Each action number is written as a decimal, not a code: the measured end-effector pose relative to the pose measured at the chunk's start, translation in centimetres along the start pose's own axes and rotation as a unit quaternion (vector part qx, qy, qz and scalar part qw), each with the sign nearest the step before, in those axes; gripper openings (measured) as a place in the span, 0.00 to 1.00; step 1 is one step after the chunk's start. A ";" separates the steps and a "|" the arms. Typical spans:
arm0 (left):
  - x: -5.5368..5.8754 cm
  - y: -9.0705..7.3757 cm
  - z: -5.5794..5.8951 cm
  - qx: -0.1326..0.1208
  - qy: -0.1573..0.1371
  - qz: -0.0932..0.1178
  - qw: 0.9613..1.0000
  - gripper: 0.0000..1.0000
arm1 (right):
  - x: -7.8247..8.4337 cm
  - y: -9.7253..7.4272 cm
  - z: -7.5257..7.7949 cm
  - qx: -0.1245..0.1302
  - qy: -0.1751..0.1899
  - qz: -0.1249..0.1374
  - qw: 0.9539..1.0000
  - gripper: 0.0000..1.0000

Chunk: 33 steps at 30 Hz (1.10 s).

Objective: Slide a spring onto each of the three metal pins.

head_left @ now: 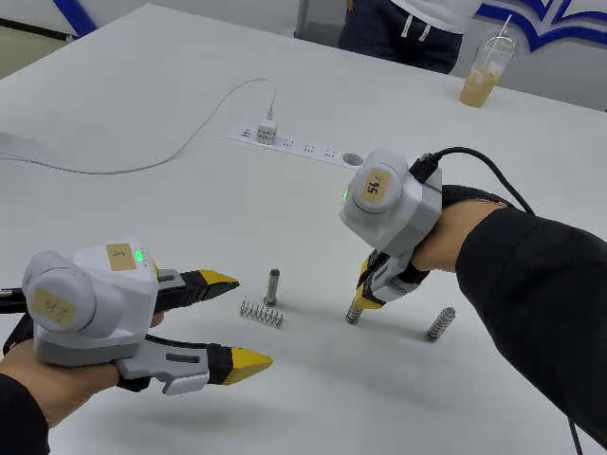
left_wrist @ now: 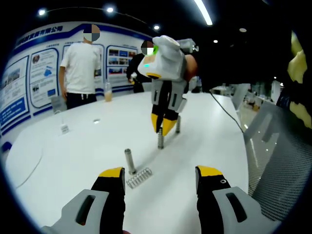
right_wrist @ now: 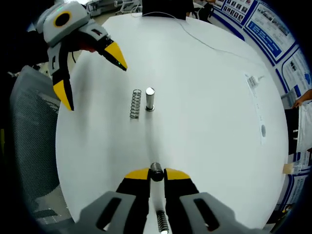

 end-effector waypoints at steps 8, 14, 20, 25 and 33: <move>0.1 -0.1 -0.1 -0.002 0.000 0.000 1.000 0.59 | 0.0 -0.3 -0.2 0.007 -0.004 0.005 1.000 0.16; 0.2 -0.1 0.0 -0.001 0.000 0.000 1.000 0.59 | -1.6 -1.4 -0.8 0.018 -0.018 0.030 0.999 0.18; 0.0 -0.2 0.0 -0.002 0.001 0.002 1.000 0.59 | -3.5 -1.0 -2.0 -0.002 -0.013 0.066 0.998 0.17; 0.1 -0.3 -0.1 -0.004 0.000 0.002 1.000 0.59 | -4.5 0.2 -2.7 -0.011 -0.011 0.082 0.997 0.17; 0.2 -0.3 -0.1 -0.005 -0.002 0.001 1.000 0.59 | -5.7 2.0 -3.4 -0.022 0.012 0.112 0.993 0.16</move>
Point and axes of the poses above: the centre of the closed fingertips' face, and the gripper's own axes: y roughly forward along the fingers, z roughly to its right, x roughly out of its underside, the point moved 8 cm from there along -y, roughly backward along the fingers, and after that the axes turned 1 degree about z, right-handed, at the moved point
